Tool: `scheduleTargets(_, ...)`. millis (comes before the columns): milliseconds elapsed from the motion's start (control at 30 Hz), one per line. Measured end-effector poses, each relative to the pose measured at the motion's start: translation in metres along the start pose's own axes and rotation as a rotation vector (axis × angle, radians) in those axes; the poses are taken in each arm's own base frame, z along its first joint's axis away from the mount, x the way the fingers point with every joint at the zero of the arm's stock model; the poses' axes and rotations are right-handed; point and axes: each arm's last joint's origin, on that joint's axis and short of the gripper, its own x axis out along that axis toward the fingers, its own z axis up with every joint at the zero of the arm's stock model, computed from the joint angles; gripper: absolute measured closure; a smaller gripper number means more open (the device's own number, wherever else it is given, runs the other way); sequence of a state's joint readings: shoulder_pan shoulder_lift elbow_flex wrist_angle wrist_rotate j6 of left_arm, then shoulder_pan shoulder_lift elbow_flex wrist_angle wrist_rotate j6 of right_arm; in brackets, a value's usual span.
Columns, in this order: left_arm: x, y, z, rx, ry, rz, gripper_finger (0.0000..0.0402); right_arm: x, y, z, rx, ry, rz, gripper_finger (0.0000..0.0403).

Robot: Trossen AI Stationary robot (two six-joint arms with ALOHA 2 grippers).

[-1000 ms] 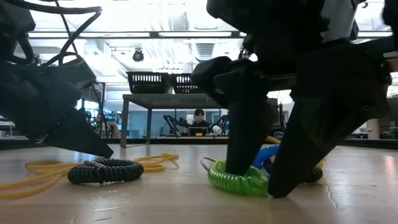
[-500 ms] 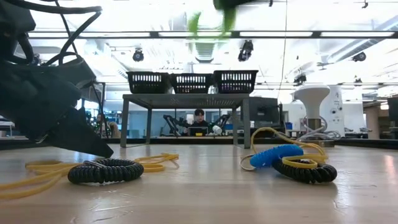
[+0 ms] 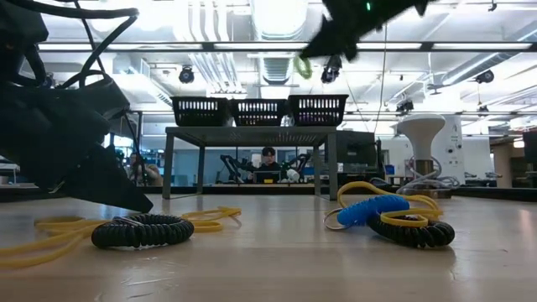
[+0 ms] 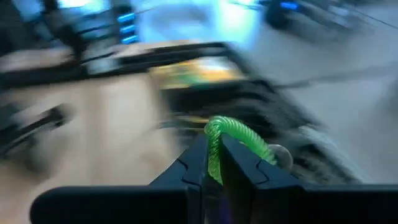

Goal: Pick & Place Office Desk Supplies
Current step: Put the green spring keychain into the right black basket, then put the yellow rubber band into the middle black basket

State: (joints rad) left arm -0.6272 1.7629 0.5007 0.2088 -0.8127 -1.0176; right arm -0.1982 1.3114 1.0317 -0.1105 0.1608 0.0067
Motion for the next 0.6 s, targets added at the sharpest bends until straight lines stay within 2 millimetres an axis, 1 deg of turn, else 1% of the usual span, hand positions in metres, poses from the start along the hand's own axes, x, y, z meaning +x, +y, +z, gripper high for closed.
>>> scheduleTargets(67, 0.0, 0.0, 0.0, 0.001, 0.001, 0.001, 0.0401, 0.0, -0.029, -0.007, 0.069, 0.012, -0.076, 0.0374)
scheduleTargets(100, 0.0, 0.0, 0.0, 0.001, 0.001, 0.001, 0.0401, 0.001, -0.039, -0.012, 0.096, 0.028, -0.096, 0.0374)
scheduleTargets(200, 0.0, 0.0, 0.0, 0.001, -0.001, 0.002, 0.0399, 0.006, -0.062, -0.028, 0.173, 0.075, -0.078, 0.0371)
scheduleTargets(233, 0.0, 0.0, 0.0, 0.002, -0.001, 0.003, 0.0398, 0.008, -0.067, -0.028, 0.191, 0.058, -0.06, 0.0368)
scheduleTargets(267, 0.0, 0.0, 0.0, 0.002, -0.001, 0.003, 0.0397, 0.009, -0.07, -0.028, 0.204, 0.041, -0.046, 0.0362)
scheduleTargets(333, 0.0, 0.0, 0.0, 0.002, -0.001, 0.003, 0.0395, 0.013, -0.074, -0.034, 0.221, 0.068, -0.047, 0.0347)
scheduleTargets(433, 0.0, 0.0, 0.0, 0.0, -0.001, 0.003, 0.0393, 0.02, -0.075, -0.038, 0.216, 0.099, -0.048, 0.0312)
scheduleTargets(600, 0.0, 0.0, 0.0, -0.001, -0.002, 0.004, 0.0392, 0.019, -0.075, -0.021, 0.186, 0.048, -0.038, 0.0254)
